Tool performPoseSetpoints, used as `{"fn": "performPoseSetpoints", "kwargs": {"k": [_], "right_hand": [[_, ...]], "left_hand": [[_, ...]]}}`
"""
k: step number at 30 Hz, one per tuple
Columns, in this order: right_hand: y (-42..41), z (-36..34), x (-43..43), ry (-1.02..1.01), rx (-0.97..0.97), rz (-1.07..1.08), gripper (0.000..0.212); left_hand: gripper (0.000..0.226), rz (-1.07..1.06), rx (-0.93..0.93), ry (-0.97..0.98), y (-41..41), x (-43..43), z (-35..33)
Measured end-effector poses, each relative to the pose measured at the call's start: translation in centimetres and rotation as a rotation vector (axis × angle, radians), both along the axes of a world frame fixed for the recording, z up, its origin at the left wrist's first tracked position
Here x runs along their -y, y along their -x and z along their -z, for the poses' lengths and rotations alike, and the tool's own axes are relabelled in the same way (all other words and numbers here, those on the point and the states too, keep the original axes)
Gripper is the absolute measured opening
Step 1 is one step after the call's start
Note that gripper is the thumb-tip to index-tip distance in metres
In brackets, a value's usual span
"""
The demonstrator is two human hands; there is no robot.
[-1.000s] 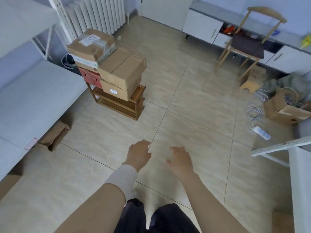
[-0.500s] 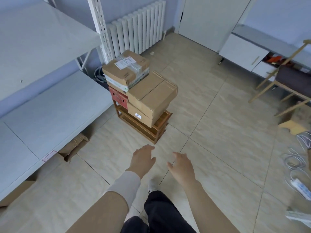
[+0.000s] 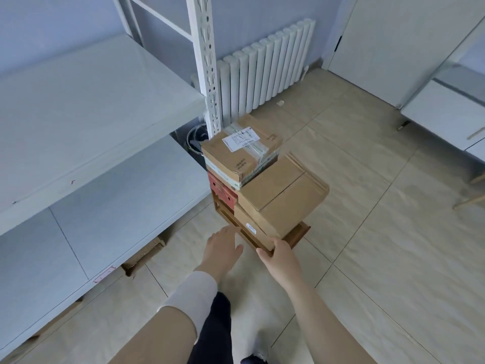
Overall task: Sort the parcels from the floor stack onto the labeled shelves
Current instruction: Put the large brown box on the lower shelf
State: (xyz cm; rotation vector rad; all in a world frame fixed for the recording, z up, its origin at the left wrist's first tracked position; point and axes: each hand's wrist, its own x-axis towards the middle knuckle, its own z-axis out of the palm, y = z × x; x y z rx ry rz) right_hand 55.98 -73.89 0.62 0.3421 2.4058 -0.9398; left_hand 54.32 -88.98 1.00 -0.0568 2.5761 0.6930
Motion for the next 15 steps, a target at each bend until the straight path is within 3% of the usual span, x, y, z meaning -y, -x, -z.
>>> {"fn": "performPoseSetpoints", "kwargs": {"k": [9,15], "right_hand": [[12.5,1.3,5.0,0.125,0.058,0.146,0.063],[19.4,3.8,4.6,0.274,0.165,0.381,0.069]], "left_hand": [[0.041,-0.002,-0.065,-0.038,14.4,6.3,-0.3],[0.055,-0.179,0.078,-0.091,23.7,7.6,2.8]]}}
